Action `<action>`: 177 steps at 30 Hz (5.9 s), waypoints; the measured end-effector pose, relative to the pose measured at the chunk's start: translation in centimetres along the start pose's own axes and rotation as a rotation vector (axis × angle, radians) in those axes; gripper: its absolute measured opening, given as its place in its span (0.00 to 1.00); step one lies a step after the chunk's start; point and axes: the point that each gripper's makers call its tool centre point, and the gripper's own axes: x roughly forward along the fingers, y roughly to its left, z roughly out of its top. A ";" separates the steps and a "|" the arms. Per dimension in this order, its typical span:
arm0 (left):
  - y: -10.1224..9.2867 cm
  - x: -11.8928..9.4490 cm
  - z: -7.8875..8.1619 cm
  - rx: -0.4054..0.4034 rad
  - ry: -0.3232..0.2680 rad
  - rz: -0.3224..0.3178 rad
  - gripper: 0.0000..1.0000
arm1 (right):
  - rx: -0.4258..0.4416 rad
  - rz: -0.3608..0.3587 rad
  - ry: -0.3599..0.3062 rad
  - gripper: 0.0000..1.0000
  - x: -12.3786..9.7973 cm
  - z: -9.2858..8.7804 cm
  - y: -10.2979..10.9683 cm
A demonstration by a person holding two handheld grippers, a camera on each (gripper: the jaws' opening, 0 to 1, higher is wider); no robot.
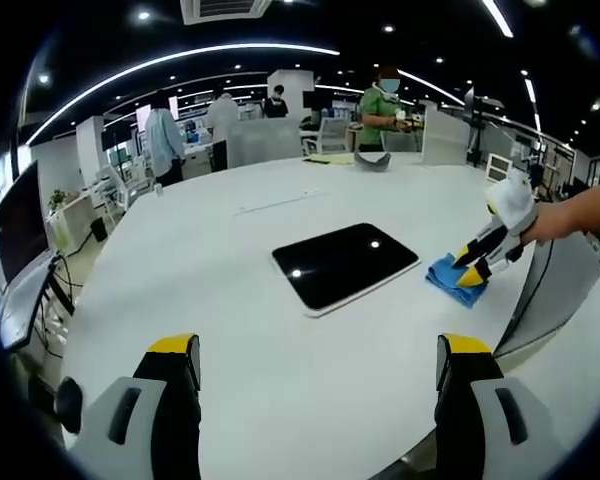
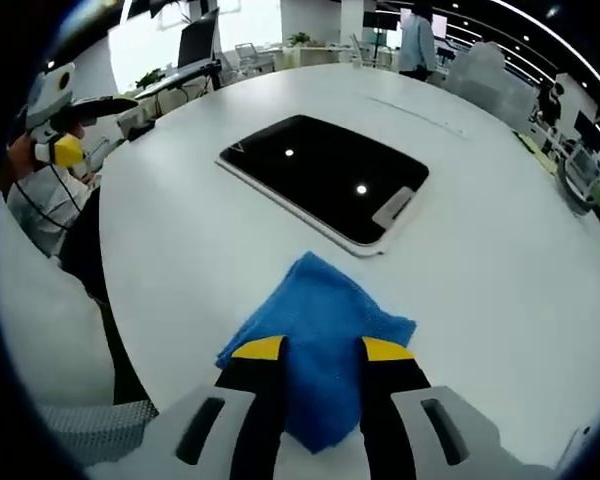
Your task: Wipe the mirror surface with the cleaning cloth until all visible marks leave the cleaned area.
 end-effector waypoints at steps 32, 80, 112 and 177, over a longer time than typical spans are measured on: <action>0.3 0.5 -1.1 0.040 0.049 -0.013 0.99 | 0.060 0.017 0.033 0.02 0.0 0.7 0.6; 1.0 -0.2 -1.6 0.021 0.022 0.010 0.99 | -0.010 -0.115 -0.131 0.03 -2.0 11.4 -5.9; 2.1 -0.3 -1.3 0.003 0.017 0.033 0.99 | 0.006 -0.137 -0.117 0.03 2.2 14.6 -9.7; 3.3 -0.1 -0.8 -0.001 0.037 0.053 0.99 | -0.053 -0.047 -0.095 0.17 9.2 16.0 -9.4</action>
